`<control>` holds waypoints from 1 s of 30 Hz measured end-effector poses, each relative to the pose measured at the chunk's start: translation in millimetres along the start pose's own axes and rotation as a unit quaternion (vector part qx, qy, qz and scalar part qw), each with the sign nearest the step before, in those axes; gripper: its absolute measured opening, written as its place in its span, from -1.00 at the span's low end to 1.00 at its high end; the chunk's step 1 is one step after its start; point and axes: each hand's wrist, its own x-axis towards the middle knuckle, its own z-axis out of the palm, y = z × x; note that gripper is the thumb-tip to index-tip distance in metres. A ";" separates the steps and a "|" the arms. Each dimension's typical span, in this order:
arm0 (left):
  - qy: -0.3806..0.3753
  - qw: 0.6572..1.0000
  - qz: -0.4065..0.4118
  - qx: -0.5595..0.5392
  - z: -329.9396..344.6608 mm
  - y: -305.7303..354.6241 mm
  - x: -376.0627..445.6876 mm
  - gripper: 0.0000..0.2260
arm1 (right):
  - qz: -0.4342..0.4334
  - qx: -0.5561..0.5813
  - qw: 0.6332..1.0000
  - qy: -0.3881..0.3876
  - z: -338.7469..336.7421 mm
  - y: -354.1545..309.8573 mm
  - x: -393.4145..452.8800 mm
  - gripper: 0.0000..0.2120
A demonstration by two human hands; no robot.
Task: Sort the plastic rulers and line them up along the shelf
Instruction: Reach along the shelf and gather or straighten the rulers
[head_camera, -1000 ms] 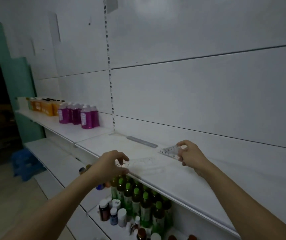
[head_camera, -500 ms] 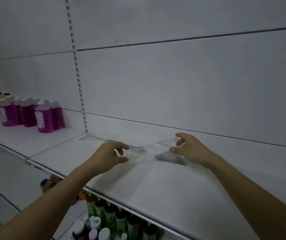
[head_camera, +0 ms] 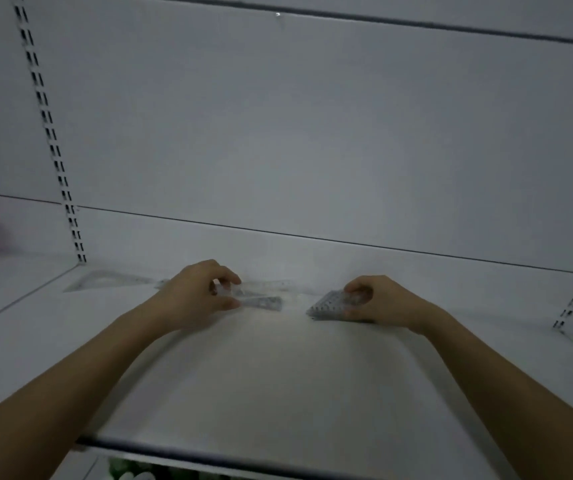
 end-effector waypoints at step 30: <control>-0.015 0.999 -0.007 0.041 -19.3 -32.8 0.5 -0.66 | -0.039 -0.128 0.991 -0.029 112.3 -101.2 -82.0 -0.43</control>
